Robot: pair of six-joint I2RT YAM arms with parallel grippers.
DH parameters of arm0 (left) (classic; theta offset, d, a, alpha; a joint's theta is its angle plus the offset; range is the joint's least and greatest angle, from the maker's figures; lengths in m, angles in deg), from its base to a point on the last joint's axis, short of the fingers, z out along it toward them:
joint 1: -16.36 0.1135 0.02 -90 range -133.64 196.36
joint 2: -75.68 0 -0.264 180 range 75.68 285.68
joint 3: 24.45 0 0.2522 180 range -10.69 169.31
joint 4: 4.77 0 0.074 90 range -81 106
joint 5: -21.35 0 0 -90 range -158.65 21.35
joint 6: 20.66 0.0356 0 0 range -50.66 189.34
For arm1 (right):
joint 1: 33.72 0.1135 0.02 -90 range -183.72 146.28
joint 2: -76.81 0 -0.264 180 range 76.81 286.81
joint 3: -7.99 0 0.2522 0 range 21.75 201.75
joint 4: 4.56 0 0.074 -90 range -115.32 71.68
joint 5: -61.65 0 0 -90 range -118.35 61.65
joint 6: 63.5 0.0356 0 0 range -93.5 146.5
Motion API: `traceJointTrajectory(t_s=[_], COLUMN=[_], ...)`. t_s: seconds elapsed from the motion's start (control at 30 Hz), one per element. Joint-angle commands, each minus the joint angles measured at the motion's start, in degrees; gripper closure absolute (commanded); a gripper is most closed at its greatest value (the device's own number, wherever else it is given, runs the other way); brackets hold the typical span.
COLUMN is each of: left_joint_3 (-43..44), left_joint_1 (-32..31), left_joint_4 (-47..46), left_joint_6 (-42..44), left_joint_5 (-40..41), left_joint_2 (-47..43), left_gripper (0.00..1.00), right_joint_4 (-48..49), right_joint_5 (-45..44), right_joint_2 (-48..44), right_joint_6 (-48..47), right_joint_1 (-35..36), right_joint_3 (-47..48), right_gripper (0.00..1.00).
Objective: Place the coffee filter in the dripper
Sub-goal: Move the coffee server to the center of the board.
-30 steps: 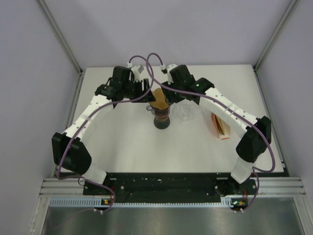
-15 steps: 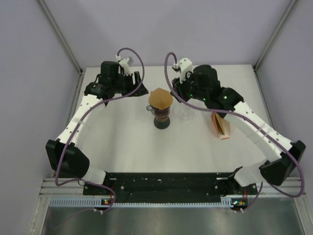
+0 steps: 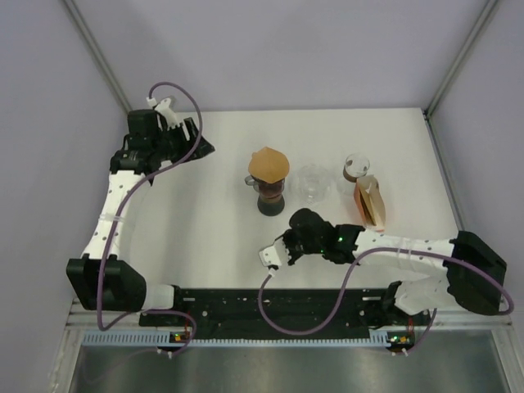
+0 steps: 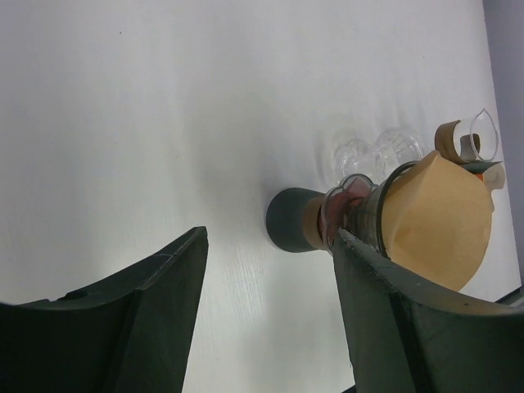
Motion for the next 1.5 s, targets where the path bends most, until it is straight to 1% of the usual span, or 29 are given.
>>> traceJointTrajectory(t_s=[0.0, 0.1, 0.17, 0.2, 0.33, 0.43, 0.6, 0.9, 1.03, 1.23, 1.37, 1.47], left_joint_3=[-2.3, -3.1, -3.8, -3.9, -4.5, -4.6, -4.3, -4.2, -3.6, -3.4, -3.5, -3.3], left_joint_1=[1.7, 2.7, 2.7, 4.5, 5.6, 6.1, 7.0, 8.7, 9.6, 10.9, 11.6, 11.9], left_joint_4=[-3.9, -5.0, -5.5, -5.8, -6.3, -6.7, -6.9, -7.5, -7.5, -7.5, -7.5, -7.5], left_joint_6=[-1.5, -1.9, -2.2, -2.5, -2.8, -2.4, -2.9, -3.5, -3.5, -3.3, -3.2, -3.1], left_joint_5=[-3.0, -3.2, -3.7, -3.9, -5.4, -6.9, -7.3, -8.5, -9.3, -9.3, -9.7, -10.3], left_joint_2=[-2.2, -2.8, -3.1, -3.3, -3.6, -3.8, -3.4, -2.3, -1.4, -0.6, -0.3, 0.2], left_gripper=[0.32, 0.32, 0.32, 0.32, 0.32, 0.32, 0.32, 0.32, 0.32, 0.32, 0.32, 0.32], right_joint_4=[17.5, 25.4, 28.4, 29.6, 31.4, 34.6, 37.9, 39.6, 39.6, 41.0, 40.1, 39.5], right_joint_5=[-8.2, -11.1, -12.5, -13.0, -14.0, -14.1, -14.8, -12.6, -11.0, -11.0, -10.4, -9.4], right_joint_2=[4.9, 11.2, 15.1, 16.9, 22.6, 25.9, 31.2, 38.5, 42.5, 49.4, 51.1, 49.7], right_joint_6=[-17.6, -22.7, -24.5, -25.3, -28.2, -29.6, -31.6, -32.6, -32.3, -31.1, -29.4, -29.2], right_joint_1=[-0.3, -0.4, -0.7, -1.1, -2.6, -3.7, -5.9, -10.3, -11.8, -13.9, -14.9, -14.8], right_joint_3=[-1.3, -3.5, -3.6, -3.4, -1.3, -0.4, 2.5, 9.8, 14.9, 22.7, 27.0, 26.4], right_gripper=[1.0, 1.0, 1.0, 1.0, 1.0, 1.0, 1.0, 1.0, 1.0, 1.0, 1.0, 1.0])
